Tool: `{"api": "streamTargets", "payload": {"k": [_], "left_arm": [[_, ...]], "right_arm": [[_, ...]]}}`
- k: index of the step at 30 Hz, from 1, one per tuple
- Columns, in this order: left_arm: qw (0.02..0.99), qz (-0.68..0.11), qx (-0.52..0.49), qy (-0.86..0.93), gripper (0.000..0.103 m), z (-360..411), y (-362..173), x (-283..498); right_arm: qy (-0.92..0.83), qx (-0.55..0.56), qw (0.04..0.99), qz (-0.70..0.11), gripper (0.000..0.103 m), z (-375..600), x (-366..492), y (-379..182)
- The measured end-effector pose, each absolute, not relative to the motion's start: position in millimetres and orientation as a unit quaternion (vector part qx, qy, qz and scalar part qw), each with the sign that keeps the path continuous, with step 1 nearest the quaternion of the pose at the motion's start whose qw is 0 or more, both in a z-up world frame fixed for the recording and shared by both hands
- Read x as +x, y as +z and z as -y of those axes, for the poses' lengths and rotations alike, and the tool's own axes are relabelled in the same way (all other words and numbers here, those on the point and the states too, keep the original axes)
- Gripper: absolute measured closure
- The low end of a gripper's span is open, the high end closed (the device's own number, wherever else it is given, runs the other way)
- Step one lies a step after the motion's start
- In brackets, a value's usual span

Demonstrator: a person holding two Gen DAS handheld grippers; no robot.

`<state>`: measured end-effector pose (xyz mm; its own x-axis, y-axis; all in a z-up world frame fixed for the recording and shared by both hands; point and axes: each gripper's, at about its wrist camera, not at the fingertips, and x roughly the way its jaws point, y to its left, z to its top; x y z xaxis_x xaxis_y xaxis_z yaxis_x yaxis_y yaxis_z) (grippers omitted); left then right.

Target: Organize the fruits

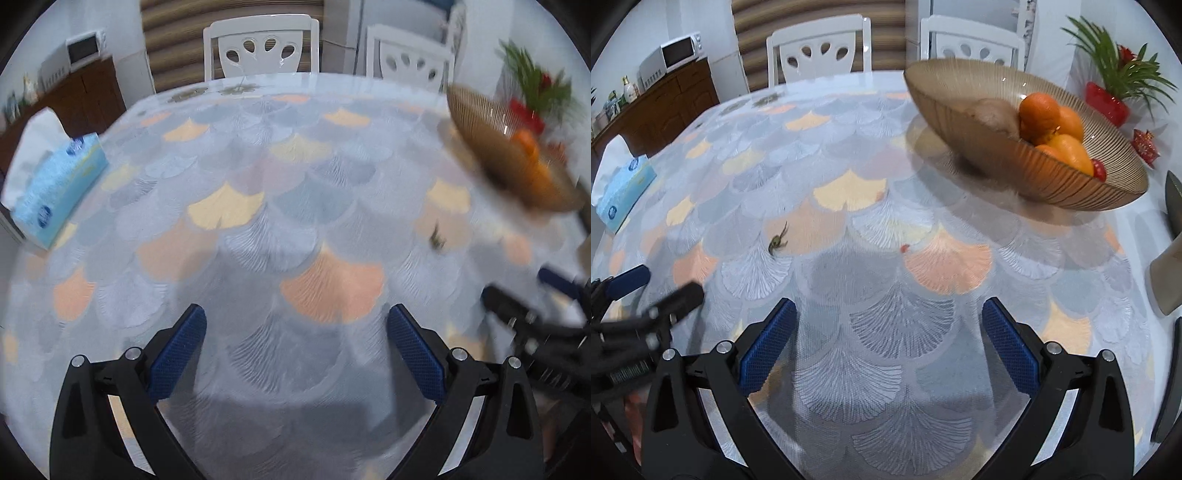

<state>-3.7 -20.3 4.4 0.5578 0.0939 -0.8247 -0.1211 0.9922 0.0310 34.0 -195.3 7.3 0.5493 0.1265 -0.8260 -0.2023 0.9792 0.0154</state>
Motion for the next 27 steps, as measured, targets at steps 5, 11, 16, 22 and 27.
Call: {"api": "streamTargets", "payload": {"k": [5, 11, 16, 22, 27], "left_arm": [[0.883, -0.462, -0.026, 0.071, 0.005, 16, 4, -4], [0.885, -0.459, -0.032, 0.066, 0.005, 14, 3, -4], [0.885, -0.460, -0.031, 0.068, 0.005, 15, 2, -2], [0.885, -0.459, -0.033, 0.066, 0.005, 14, 2, -2], [0.886, -0.458, -0.027, 0.063, 0.005, 14, 2, -2]], "right_arm": [[0.088, -0.050, 0.871, -0.480, 0.003, 188, 43, 4], [0.083, -0.035, 0.887, -0.454, 0.003, 192, 33, 2], [0.083, -0.035, 0.886, -0.454, 0.003, 192, 34, 2], [0.083, -0.035, 0.886, -0.454, 0.003, 192, 34, 1], [0.083, -0.035, 0.886, -0.454, 0.003, 191, 34, 1]]}}
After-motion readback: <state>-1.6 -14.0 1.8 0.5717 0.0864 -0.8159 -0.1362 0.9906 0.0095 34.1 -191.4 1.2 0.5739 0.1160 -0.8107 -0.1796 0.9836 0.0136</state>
